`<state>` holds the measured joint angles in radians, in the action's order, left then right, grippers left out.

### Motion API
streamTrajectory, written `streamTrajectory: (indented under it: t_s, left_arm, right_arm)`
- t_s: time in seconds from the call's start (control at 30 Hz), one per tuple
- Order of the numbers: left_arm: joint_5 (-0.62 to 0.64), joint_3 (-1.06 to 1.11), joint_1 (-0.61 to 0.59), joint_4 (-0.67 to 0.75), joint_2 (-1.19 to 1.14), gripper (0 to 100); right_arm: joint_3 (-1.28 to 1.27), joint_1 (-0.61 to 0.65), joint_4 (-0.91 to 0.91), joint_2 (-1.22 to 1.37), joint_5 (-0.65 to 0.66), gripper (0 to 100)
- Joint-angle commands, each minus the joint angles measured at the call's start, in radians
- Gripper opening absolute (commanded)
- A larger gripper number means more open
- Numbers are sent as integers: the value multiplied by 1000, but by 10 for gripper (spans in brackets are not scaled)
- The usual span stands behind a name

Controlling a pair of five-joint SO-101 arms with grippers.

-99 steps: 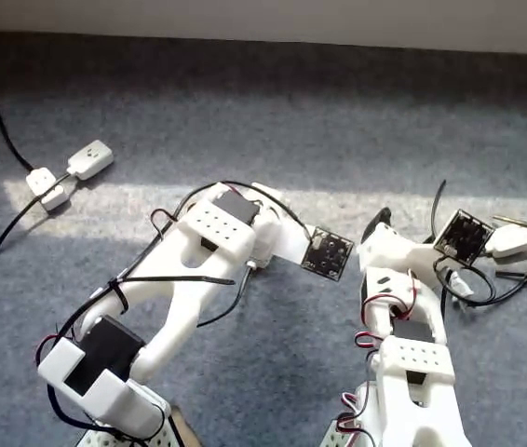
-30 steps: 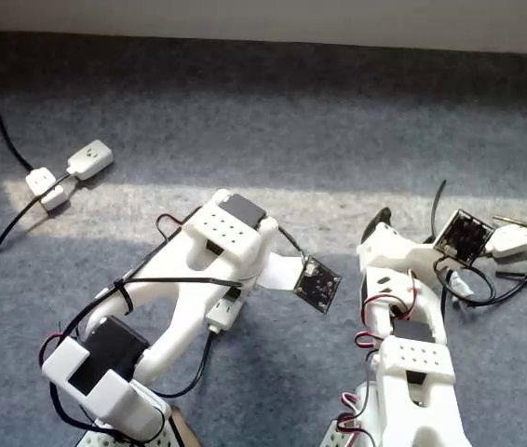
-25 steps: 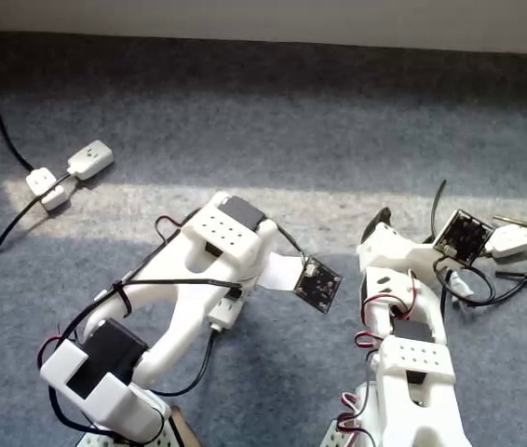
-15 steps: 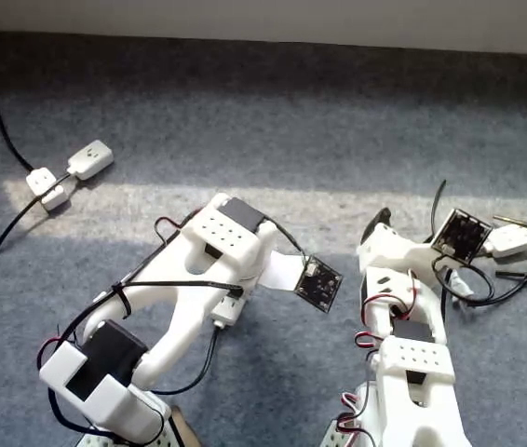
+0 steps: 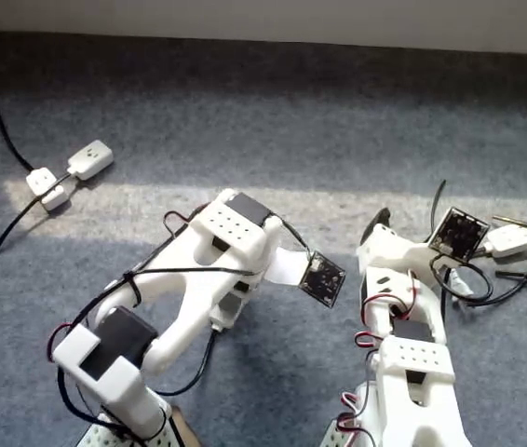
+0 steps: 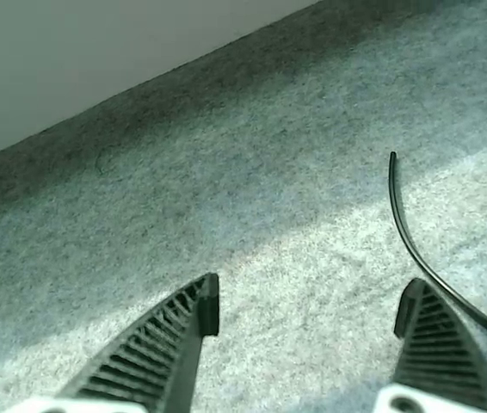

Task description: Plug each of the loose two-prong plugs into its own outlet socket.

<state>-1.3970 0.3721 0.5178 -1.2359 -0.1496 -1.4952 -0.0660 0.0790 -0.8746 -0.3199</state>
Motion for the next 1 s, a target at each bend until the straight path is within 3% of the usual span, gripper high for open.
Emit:
streamTrajectory:
  t_s: [0.0,0.3,0.4,0.57,0.7,0.97]
  left_arm:
    - [-453,-27,13,-40,-4,313]
    - [-394,-150,13,-34,8,309]
    - [-296,-280,15,-112,8,309]
    - [-143,-568,10,-371,8,309]
    - [75,-731,7,-522,8,309]
    - [792,-848,-90,-526,8,309]
  right_arm:
    - [8,-8,21,-2,15,324]
    - [-10,-7,27,-4,17,324]
    - [-12,-7,27,-4,17,324]
    - [-12,-7,27,-4,17,324]
    - [-12,-7,27,-4,17,324]
    - [-15,-7,27,-4,11,324]
